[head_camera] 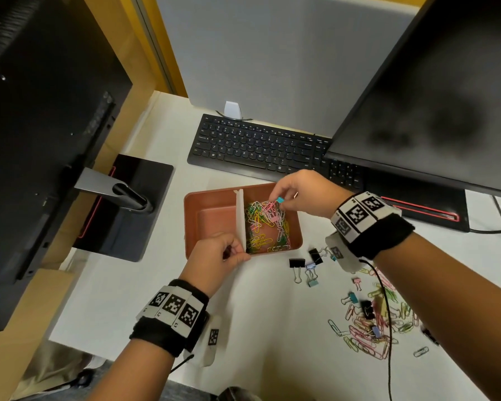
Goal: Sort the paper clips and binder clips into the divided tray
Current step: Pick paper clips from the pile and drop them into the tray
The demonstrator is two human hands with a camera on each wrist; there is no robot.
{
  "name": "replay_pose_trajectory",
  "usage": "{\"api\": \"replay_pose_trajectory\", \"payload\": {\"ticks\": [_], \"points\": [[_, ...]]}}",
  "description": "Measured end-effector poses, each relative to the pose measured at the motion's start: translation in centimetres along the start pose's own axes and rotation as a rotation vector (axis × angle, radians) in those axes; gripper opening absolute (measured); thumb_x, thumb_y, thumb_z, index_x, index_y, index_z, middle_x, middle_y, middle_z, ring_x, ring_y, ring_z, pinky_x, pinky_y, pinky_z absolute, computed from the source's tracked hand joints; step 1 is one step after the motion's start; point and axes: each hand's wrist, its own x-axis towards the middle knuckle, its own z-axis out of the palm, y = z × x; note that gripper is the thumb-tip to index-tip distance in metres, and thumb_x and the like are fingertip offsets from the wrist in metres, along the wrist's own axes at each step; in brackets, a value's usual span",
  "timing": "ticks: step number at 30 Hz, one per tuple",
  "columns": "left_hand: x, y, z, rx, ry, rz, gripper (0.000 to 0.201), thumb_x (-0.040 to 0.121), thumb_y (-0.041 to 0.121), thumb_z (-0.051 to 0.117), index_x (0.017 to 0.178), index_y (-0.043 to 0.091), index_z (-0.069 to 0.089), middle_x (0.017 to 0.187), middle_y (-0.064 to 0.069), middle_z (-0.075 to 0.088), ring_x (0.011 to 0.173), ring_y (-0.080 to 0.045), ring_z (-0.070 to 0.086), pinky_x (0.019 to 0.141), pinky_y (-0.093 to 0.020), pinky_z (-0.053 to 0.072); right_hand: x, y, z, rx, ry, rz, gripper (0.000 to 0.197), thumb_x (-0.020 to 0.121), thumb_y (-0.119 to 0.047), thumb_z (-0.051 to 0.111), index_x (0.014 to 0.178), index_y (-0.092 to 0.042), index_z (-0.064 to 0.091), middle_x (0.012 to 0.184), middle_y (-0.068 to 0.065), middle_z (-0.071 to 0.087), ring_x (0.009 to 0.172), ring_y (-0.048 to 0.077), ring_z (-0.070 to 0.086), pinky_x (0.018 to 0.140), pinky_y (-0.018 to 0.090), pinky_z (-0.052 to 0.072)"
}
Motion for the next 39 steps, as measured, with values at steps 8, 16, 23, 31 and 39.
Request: {"api": "replay_pose_trajectory", "payload": {"ticks": [8,16,23,31,39], "points": [[0.0,-0.1,0.0,0.018,-0.005,-0.001,0.016,0.076,0.024,0.073,0.070,0.023,0.059,0.071,0.015,0.054,0.067,0.001,0.051,0.063,-0.003,0.037,0.8,-1.2,1.7,-0.166,-0.039,-0.051,0.010,0.082,-0.016,0.066,0.090,-0.014,0.071,0.091,-0.004,0.064,0.084,0.012,0.058,0.083,0.029,0.051],[-0.2,-0.1,0.0,0.013,0.003,-0.006,0.016,0.076,0.023,0.073,0.070,0.023,0.058,0.070,0.016,0.054,0.066,0.003,0.049,0.062,-0.001,0.036,3.9,-2.3,5.4,-0.735,-0.338,0.042,0.023,0.087,-0.002,0.054,0.109,-0.001,0.062,0.107,0.014,0.066,0.094,0.029,0.065,0.071,0.032,0.049],[-0.1,-0.1,0.2,-0.017,0.039,-0.021,0.014,0.075,0.023,0.074,0.070,0.017,0.062,0.069,0.013,0.054,0.064,0.001,0.049,0.062,-0.005,0.037,4.1,-2.0,6.1,-0.722,-0.285,0.076,0.019,0.087,0.002,0.049,0.101,0.001,0.062,0.095,0.014,0.067,0.083,0.032,0.067,0.065,0.032,0.051],[0.1,-0.3,0.1,0.011,0.018,0.020,0.015,0.075,0.024,0.074,0.071,0.018,0.061,0.069,0.014,0.053,0.062,0.002,0.047,0.061,-0.006,0.037,3.3,-2.5,2.9,-0.274,-0.243,-0.022,0.010,0.077,-0.016,0.073,0.085,-0.011,0.070,0.084,0.002,0.071,0.071,0.017,0.069,0.068,0.029,0.058],[-0.3,0.7,-0.3,0.102,0.005,0.091,0.019,0.075,0.025,0.073,0.073,0.024,0.055,0.075,0.012,0.055,0.071,0.001,0.052,0.065,-0.008,0.038,-4.5,4.3,-0.9,0.295,0.267,0.098,0.014,0.084,-0.015,0.067,0.098,-0.016,0.064,0.084,-0.003,0.068,0.065,0.010,0.065,0.057,0.019,0.056]]}}
